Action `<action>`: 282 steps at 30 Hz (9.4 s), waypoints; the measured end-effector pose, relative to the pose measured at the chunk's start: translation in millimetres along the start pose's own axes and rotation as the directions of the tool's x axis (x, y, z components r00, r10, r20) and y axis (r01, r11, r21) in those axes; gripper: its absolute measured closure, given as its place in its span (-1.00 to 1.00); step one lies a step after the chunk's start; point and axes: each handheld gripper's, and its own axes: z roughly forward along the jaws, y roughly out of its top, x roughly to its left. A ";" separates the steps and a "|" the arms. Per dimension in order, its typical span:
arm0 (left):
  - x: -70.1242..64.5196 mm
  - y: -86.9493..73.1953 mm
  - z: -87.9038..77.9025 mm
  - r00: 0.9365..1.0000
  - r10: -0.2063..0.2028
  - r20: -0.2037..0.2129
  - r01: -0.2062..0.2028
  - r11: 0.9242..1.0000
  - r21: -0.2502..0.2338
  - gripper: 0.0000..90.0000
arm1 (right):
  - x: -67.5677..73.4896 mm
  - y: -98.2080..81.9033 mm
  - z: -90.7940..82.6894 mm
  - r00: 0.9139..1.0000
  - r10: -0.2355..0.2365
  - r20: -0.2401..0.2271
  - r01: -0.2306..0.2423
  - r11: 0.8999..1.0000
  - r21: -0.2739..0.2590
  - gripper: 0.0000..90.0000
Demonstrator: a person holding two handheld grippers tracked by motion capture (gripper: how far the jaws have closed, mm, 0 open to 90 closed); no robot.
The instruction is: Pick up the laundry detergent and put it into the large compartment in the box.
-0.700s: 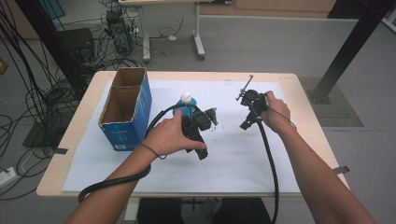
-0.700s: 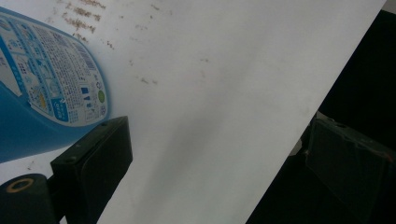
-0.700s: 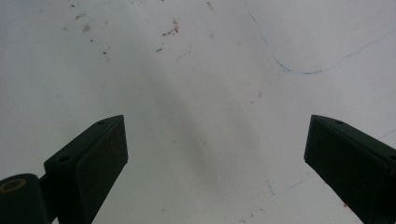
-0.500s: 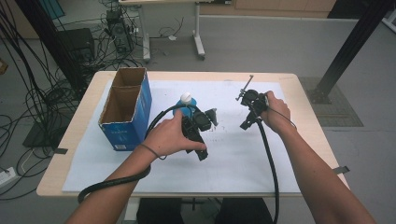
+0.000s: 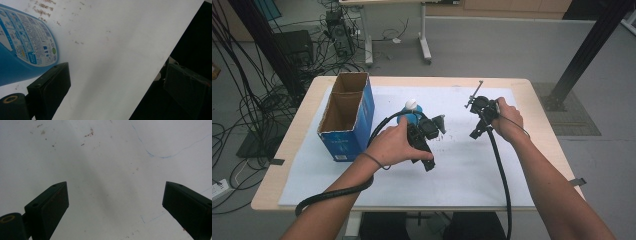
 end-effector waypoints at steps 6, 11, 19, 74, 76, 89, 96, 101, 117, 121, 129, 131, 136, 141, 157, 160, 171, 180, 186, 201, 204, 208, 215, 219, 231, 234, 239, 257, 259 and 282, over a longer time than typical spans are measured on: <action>-2.1 3.3 -13.5 1.000 0.001 -0.006 -0.001 1.000 -0.005 -0.84 | -1.0 -1.0 0.7 1.000 0.005 -0.011 -0.005 1.000 0.002 -0.85; -3.4 6.5 -27.5 1.000 0.005 -0.012 -0.005 1.000 -0.015 -0.85 | -1.8 -1.7 -0.3 1.000 0.002 -0.005 -0.002 1.000 0.001 -0.85; -4.2 8.5 -50.3 0.999 -0.006 -0.034 0.005 1.000 -0.018 -0.85 | -3.1 -3.1 0.8 1.000 0.009 -0.015 -0.009 1.000 -0.001 -0.85; 70.6 25.1 -107.1 0.981 -0.164 -0.104 0.157 0.985 -0.068 -0.85 | -4.2 0.0 5.8 1.000 0.008 -0.020 -0.008 1.000 0.007 -0.84; 73.1 25.4 -106.5 0.980 -0.170 -0.101 0.164 0.984 -0.070 -0.84 | -4.2 -0.1 5.8 1.000 0.009 -0.022 -0.008 1.000 0.011 -0.84; 86.1 25.9 -97.8 0.976 -0.197 -0.097 0.190 0.979 -0.079 -0.84 | -4.0 -0.4 6.0 1.000 0.007 -0.027 -0.007 1.000 0.001 -0.84; 91.5 24.2 -93.1 0.973 -0.212 -0.089 0.204 0.975 -0.092 -0.84 | -4.2 -1.6 5.2 1.000 0.013 -0.028 -0.013 1.000 0.002 -0.84; 94.9 23.5 -85.5 0.971 -0.223 -0.084 0.215 0.972 -0.095 -0.84 | -5.1 -3.3 4.7 0.999 0.016 -0.028 -0.016 1.000 -0.003 -0.84; 96.4 22.1 -65.1 0.969 -0.238 -0.058 0.232 0.968 -0.100 -0.84 | -5.2 -6.3 5.5 0.999 0.021 -0.037 -0.021 1.000 -0.010 -0.84; 96.2 22.5 -60.6 0.969 -0.243 -0.055 0.236 0.966 -0.102 -0.85 | -4.7 -6.2 6.0 0.999 0.018 -0.037 -0.018 1.000 -0.007 -0.84; 97.5 23.3 -54.1 0.967 -0.249 -0.055 0.242 0.965 -0.102 -0.84 | -3.4 -5.3 7.7 0.999 0.018 -0.039 -0.018 1.000 -0.007 -0.84; 97.5 23.2 -53.0 0.967 -0.249 -0.058 0.242 0.964 -0.106 -0.84 | -3.0 -4.9 7.8 0.999 0.016 -0.041 -0.017 1.000 -0.007 -0.84; 98.9 22.5 -48.5 0.966 -0.253 -0.056 0.246 0.963 -0.114 -0.85 | -2.2 -4.3 8.1 0.999 0.012 -0.038 -0.012 1.000 -0.004 -0.84; 98.6 22.3 -44.4 0.966 -0.254 -0.055 0.247 0.963 -0.110 -0.85 | -1.9 -4.4 8.4 0.999 0.015 -0.041 -0.015 1.000 -0.002 -0.84; 100.4 22.2 -33.4 0.964 -0.259 -0.056 0.253 0.963 -0.093 -0.84 | -0.4 -2.6 10.7 0.999 0.008 -0.043 -0.008 1.000 0.001 -0.84; 101.7 21.4 -30.7 0.964 -0.261 -0.054 0.256 0.963 -0.089 -0.85 | -1.1 -3.1 11.9 0.999 0.006 -0.046 -0.006 1.000 0.000 -0.84; 102.9 22.1 -24.7 0.963 -0.263 -0.054 0.258 0.963 -0.079 -0.84 | 0.0 -3.5 14.2 0.999 0.012 -0.052 -0.012 1.000 0.000 -0.84; 100.9 23.3 -18.9 0.964 -0.253 -0.085 0.247 0.966 -0.075 -0.84 | 0.0 -5.5 17.0 0.998 0.014 -0.054 -0.014 1.000 0.001 -0.84; 101.8 23.5 -19.2 0.962 -0.257 -0.092 0.250 0.965 -0.080 -0.83 | 0.5 -4.4 16.9 0.999 0.010 -0.049 -0.010 1.000 0.005 -0.84; 102.8 21.5 -16.6 0.962 -0.261 -0.085 0.255 0.964 -0.078 -0.83 | 0.4 -4.6 17.4 0.999 0.011 -0.050 -0.011 1.000 0.004 -0.84; 102.6 21.6 -17.3 0.961 -0.262 -0.085 0.256 0.964 -0.078 -0.83 | 0.5 -4.6 16.9 0.999 0.012 -0.050 -0.012 1.000 0.002 -0.84; 102.5 22.0 -17.9 0.962 -0.261 -0.084 0.255 0.964 -0.080 -0.83 | 0.7 -4.4 16.7 0.999 0.011 -0.049 -0.011 1.000 0.002 -0.84; 102.3 21.7 -18.8 0.961 -0.262 -0.083 0.256 0.963 -0.082 -0.83 | 0.5 -4.6 16.1 0.999 0.009 -0.049 -0.009 1.000 0.000 -0.84; 101.6 21.9 -19.1 0.963 -0.259 -0.080 0.253 0.964 -0.080 -0.83 | 0.4 -5.0 15.7 0.999 0.011 -0.045 -0.011 1.000 0.001 -0.84; 100.5 23.6 -19.3 0.963 -0.258 -0.079 0.252 0.965 -0.075 -0.84 | 0.6 -5.7 14.9 0.999 0.016 -0.046 -0.016 1.000 -0.002 -0.84; 100.3 23.8 -19.5 0.962 -0.260 -0.081 0.254 0.964 -0.075 -0.83 | 0.8 -5.7 14.7 0.999 0.015 -0.046 -0.015 1.000 -0.003 -0.84; 99.9 23.8 -20.3 0.962 -0.259 -0.082 0.253 0.964 -0.077 -0.83 | 1.2 -5.5 14.4 0.999 0.011 -0.044 -0.011 1.000 -0.003 -0.84; 101.0 22.1 -21.1 0.960 -0.267 -0.087 0.260 0.962 -0.080 -0.83 | 2.1 -4.9 14.0 0.999 0.009 -0.045 -0.009 1.000 -0.001 -0.84; 100.9 22.2 -20.8 0.960 -0.266 -0.086 0.260 0.963 -0.076 -0.83 | 2.0 -4.8 14.1 0.999 0.008 -0.044 -0.008 1.000 0.000 -0.84; 102.5 21.5 -21.1 0.959 -0.273 -0.080 0.267 0.960 -0.084 -0.83 | 2.5 -3.9 16.0 0.999 0.012 -0.051 -0.012 1.000 0.004 -0.84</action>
